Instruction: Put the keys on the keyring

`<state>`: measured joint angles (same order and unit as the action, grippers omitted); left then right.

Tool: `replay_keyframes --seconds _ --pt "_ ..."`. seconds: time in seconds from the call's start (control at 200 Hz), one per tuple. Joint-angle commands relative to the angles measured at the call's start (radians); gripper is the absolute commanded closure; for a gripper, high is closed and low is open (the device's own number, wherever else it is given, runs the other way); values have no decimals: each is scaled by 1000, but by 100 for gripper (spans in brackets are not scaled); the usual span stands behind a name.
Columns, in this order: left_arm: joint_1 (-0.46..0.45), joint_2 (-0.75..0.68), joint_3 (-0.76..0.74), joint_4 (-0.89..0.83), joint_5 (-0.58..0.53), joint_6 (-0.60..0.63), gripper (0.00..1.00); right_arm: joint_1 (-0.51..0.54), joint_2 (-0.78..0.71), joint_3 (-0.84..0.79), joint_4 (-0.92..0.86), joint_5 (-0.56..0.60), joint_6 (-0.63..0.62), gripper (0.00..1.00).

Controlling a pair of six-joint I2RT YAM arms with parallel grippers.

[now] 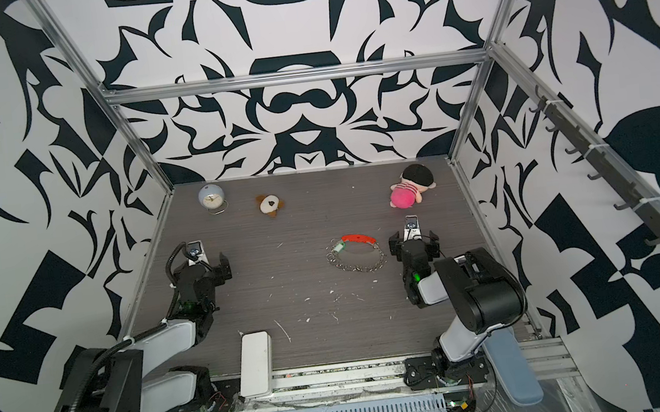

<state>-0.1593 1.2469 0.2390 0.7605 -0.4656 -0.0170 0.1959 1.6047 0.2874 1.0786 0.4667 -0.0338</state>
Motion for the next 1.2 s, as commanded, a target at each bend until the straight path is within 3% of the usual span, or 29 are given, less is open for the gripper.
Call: replay_keyframes --seconds 0.0,0.095,0.28,0.405,0.485,0.58,1.19 --pt "23 63 20 123 48 -14 0 -6 -20 23 -19 -9 17 0" --pt "32 126 23 198 52 17 1 -6 -15 21 -6 -9 11 0" --pt "118 377 0 532 85 -20 1 -5 -15 22 -9 -10 12 0" --pt "131 293 99 196 151 -46 0 -6 -15 22 -8 -12 12 0" --pt "140 326 96 262 153 -38 0 -5 -15 22 -8 -10 12 0" --pt "141 305 110 197 158 -47 1 -6 -15 22 -8 -11 13 0" --pt "142 313 107 217 158 -43 0 -25 -23 26 -27 -47 27 0"
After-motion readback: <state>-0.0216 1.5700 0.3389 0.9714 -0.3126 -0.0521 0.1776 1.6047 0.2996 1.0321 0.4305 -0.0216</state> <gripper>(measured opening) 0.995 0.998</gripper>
